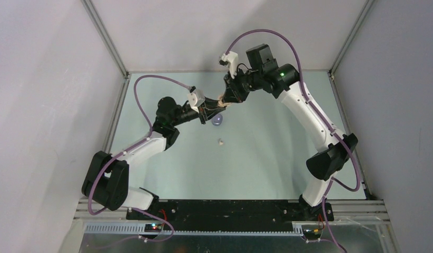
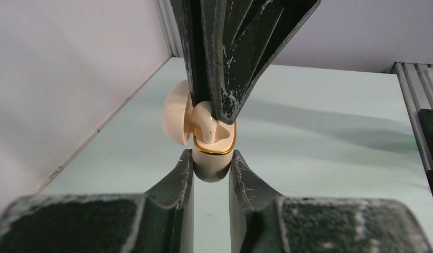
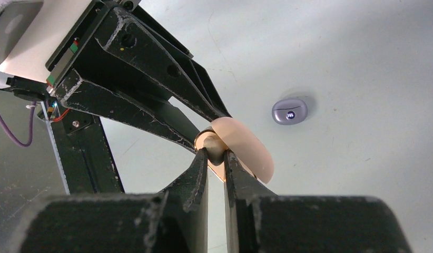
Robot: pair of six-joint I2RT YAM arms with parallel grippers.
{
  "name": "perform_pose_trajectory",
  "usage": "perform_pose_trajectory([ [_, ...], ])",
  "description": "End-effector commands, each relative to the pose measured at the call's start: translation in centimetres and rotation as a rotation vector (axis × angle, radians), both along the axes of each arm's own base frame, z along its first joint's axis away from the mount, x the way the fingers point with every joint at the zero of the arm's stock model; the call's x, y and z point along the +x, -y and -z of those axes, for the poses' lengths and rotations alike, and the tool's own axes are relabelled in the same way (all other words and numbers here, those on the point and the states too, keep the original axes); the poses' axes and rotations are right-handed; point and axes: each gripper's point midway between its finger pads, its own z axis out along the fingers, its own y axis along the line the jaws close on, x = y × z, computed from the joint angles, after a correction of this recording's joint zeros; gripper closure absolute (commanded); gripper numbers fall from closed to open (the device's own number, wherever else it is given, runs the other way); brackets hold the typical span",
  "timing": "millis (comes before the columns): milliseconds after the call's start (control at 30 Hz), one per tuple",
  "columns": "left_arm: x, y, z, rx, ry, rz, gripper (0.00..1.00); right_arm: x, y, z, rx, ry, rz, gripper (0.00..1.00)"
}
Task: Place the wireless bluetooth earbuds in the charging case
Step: Adjust the right earbud in the right side groove of the charging case.
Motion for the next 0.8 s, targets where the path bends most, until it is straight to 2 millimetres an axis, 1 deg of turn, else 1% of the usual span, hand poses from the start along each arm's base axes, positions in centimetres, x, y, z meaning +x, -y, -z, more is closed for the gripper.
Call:
perform_pose_trajectory([
  [0,0.5,0.3,-2.3,-0.022,0.065,-0.005,1.0,-0.9,0.6,-5.8,0.084,0.142,-0.002,1.0],
  [133,0.7,0.3,-1.9,-0.013,0.059,-0.019,1.0,-1.0,1.4,-7.0,0.084,0.178,0.035,1.0],
  [267,1.2,0.2,-1.7,-0.015,0.05,-0.048,1.0,-0.6,2.4,-7.6,0.083,0.173,0.113,1.0],
  [333,1.8,-0.1,-1.9,-0.03,0.038,-0.095,1.0,-0.5,2.9,-7.6,0.091,0.142,0.164,1.0],
  [433,2.3,-0.3,-2.3,-0.055,0.033,-0.128,1.0,-0.4,3.4,-7.2,0.097,0.107,0.231,1.0],
  [567,1.8,-0.1,-2.7,-0.085,0.019,-0.109,1.0,-0.1,3.9,-6.4,0.115,0.05,0.331,1.0],
  [633,1.6,0.0,-2.7,-0.089,0.018,-0.098,1.0,0.6,4.1,-5.8,0.107,0.042,0.399,1.0],
  [767,1.2,0.2,-3.1,-0.103,0.02,-0.086,1.0,1.4,3.6,-5.1,0.116,0.016,0.483,1.0],
])
